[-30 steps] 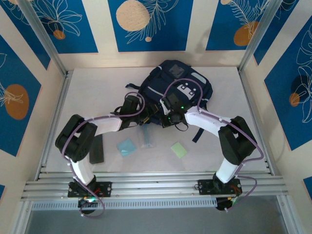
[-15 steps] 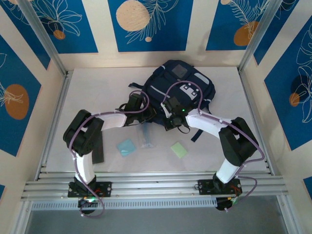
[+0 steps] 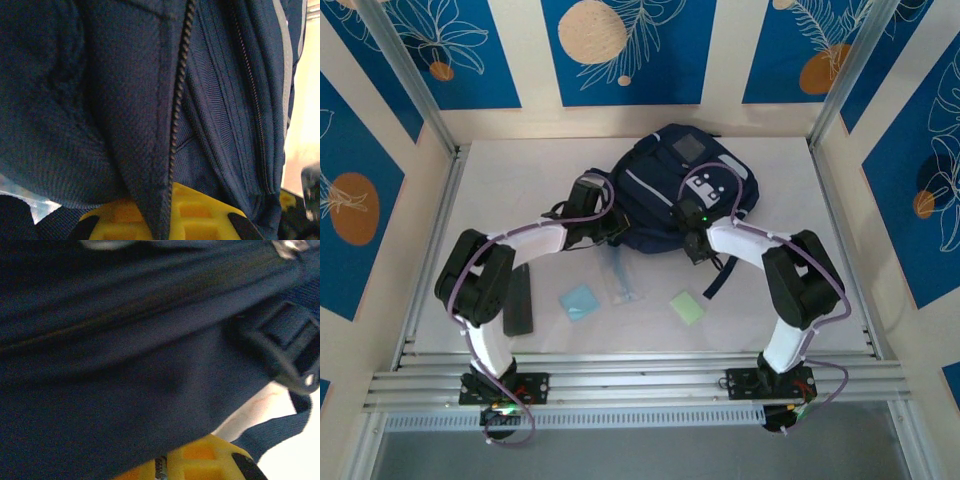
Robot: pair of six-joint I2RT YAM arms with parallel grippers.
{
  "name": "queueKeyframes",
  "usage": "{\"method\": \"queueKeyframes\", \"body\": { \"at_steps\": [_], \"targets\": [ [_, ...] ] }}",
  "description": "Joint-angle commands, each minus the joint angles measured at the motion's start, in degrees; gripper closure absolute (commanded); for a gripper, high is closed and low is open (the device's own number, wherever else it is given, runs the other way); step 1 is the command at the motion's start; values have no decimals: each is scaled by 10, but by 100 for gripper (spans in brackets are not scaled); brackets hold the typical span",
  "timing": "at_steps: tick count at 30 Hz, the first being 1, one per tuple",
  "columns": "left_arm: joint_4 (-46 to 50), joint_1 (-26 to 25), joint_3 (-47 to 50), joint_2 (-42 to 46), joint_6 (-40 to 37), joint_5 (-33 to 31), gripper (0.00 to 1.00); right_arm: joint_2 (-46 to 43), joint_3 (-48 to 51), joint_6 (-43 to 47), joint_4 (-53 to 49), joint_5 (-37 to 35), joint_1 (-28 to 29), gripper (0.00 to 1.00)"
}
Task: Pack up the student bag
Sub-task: Zip the student bag at the top-center of the table.
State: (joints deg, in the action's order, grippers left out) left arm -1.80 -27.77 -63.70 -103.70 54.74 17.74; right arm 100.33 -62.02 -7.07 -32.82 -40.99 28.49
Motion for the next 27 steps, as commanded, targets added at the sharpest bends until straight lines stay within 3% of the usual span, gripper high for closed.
{"method": "queueKeyframes", "body": {
  "at_steps": [1, 10, 14, 20, 23, 27],
  "targets": [
    [1, 33, -27, 44, -37, -26, 100, 1, -14, -56, -75, -71, -53, 100],
    [12, 49, -24, 57, -51, -24, 100, -1, -42, -94, -85, -12, -102, 100],
    [8, 49, -29, 53, -60, -7, 100, -35, -41, -87, -79, 79, -81, 100],
    [9, 49, -78, -2, -83, 96, 100, -120, -17, -69, -51, 290, -64, 64],
    [31, 49, -99, -16, -104, 108, 100, -141, -16, -83, -48, 310, -70, 50],
    [90, 49, -120, -17, -165, 101, 100, -144, -20, -112, -18, 347, -93, 40]
  ]
}}
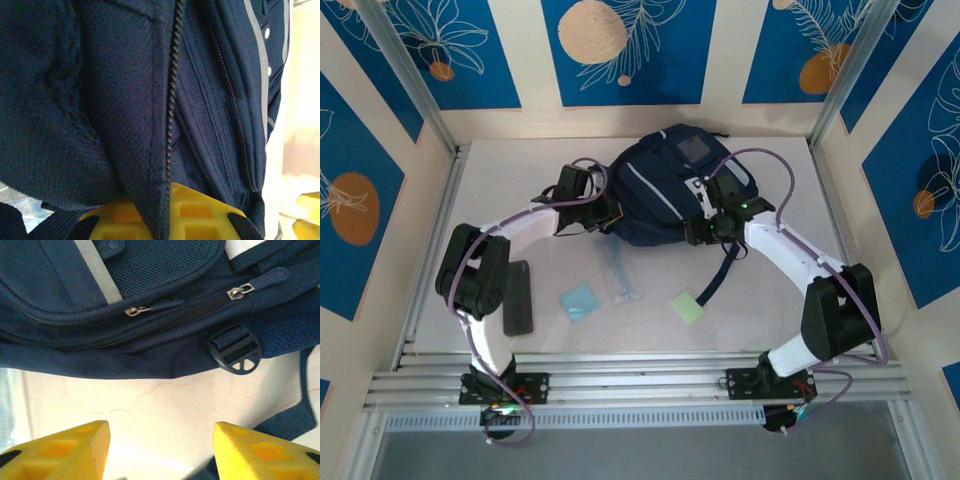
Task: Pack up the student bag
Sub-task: Zip the student bag at the top-center of the table.
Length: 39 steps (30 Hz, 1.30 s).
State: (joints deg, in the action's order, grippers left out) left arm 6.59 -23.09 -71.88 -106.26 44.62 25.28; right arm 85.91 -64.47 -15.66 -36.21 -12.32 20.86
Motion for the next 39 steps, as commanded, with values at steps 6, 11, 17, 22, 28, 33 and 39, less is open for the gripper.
{"method": "queueKeyframes", "body": {
  "at_steps": [6, 11, 17, 22, 28, 33, 39],
  "targets": [
    [139, 3, -66, 5, -185, -87, 100, 40, -14, -74, 88, 120, -50, 25],
    [165, 4, -64, -15, -211, -111, 100, 99, -51, -79, 117, 139, -69, 19],
    [163, 4, -51, -47, -212, -107, 100, 161, -70, -84, 146, 136, -72, 17],
    [164, 4, -50, -56, -222, -117, 100, 188, -66, -80, 186, 129, -89, 12],
    [169, 4, -56, -59, -226, -119, 100, 215, -78, -68, 185, 113, -86, 8],
    [170, 5, -65, -57, -229, -123, 100, 237, -81, -103, 217, 135, -93, 8],
    [169, 6, -80, -60, -229, -125, 100, 190, -17, -134, 284, 258, -83, 11]
  ]
}}
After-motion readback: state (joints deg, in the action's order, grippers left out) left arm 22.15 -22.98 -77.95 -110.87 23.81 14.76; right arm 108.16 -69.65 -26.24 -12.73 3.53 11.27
